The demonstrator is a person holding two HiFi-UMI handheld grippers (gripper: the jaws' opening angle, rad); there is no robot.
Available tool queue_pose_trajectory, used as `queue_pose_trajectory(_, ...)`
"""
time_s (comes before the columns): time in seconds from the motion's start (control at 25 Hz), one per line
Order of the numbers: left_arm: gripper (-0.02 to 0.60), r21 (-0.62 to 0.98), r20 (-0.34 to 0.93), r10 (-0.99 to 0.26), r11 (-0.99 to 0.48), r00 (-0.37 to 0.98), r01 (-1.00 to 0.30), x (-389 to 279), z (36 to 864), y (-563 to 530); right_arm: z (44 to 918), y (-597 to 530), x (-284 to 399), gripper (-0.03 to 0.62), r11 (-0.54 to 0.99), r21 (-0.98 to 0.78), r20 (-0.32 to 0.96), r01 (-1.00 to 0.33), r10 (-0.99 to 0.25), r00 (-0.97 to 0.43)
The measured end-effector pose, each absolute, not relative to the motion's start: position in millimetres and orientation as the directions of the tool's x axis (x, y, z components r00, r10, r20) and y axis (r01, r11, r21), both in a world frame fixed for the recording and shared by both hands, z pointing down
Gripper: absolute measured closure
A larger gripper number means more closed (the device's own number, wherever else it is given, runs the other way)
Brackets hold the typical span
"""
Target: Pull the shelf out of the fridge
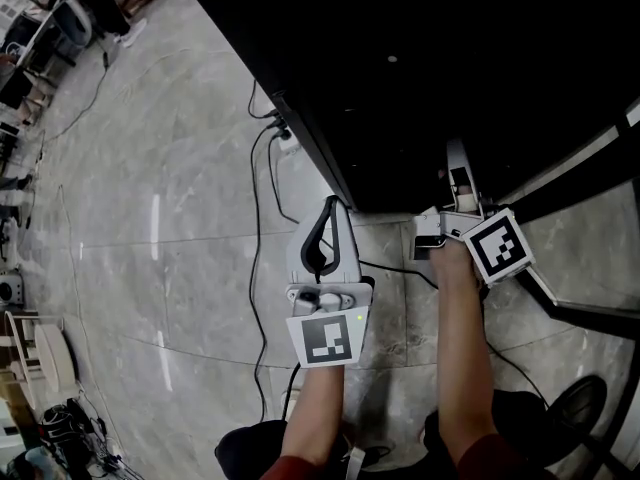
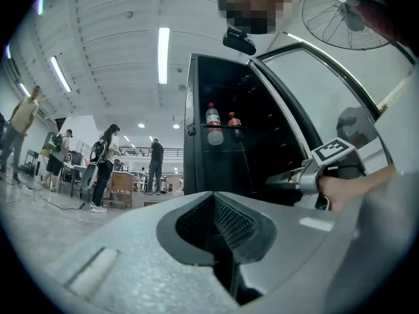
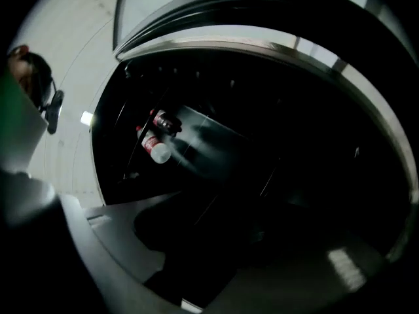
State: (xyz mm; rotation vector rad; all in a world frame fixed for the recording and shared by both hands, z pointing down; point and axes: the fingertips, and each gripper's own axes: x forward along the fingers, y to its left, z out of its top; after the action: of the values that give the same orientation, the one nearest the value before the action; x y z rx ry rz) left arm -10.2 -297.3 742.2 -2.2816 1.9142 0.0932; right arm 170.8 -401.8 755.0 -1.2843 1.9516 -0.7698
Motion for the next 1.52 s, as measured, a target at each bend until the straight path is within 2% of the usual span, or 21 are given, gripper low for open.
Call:
queue_pose_trajectory(0.08,0.583,-0.095,-0.145,-0.972,-0.174,0.187,-0.980,-7,742,-297,754,-414,172,0.381,0.336,-0.819,-0.222,-0.465,-0.933,-0.284)
queue_pose_trajectory(0.24,0.583,-0.103,-0.143,-0.972,-0.174,0.188,-0.979,-6,741,-296,759,-437,171,0.361,0.276,-0.875,-0.183,-0.397,-0.949,-0.255)
queue_pose_trajectory(0.44,0.583,-0.110,-0.147,-0.970,-0.180,0.195,-0.978,-2,740,-293,767,-467,168,0.359,0.222,-0.947,-0.168,-0.233,-0.959,-0.230)
queue_pose_trajectory(0.72,0.583,-0.109,-0.152,-0.970,-0.173,0.188,-0.979,-2,734,-293,763,-492,169,0.370,0.205,-0.968,-0.180,-0.142,-0.969,-0.171)
queue_pose_trajectory(0.88,0.583,-0.106,-0.147,-0.972,-0.170,0.184,-0.980,-2,735,-293,762,-502,172,0.421,0.207,-0.972,-0.192,-0.114,-0.973,-0.129)
queue_pose_trajectory(1.0,0.583,-0.100,-0.148,-0.973,-0.166,0.180,-0.981,-2,734,-293,763,-509,169,0.433,0.196,-0.976,-0.183,-0.098,-0.976,-0.121)
queue_pose_trajectory(1.28,0.583,-0.101,-0.150,-0.972,-0.165,0.179,-0.981,-2,733,-294,770,-519,170,0.554,0.144,-0.985,-0.136,-0.098,-0.987,-0.082)
queue_pose_trajectory(1.52,0.583,-0.099,-0.159,-0.972,-0.159,0.174,-0.982,-5,729,-293,776,-519,171,0.578,0.088,-0.992,-0.081,-0.091,-0.994,-0.079)
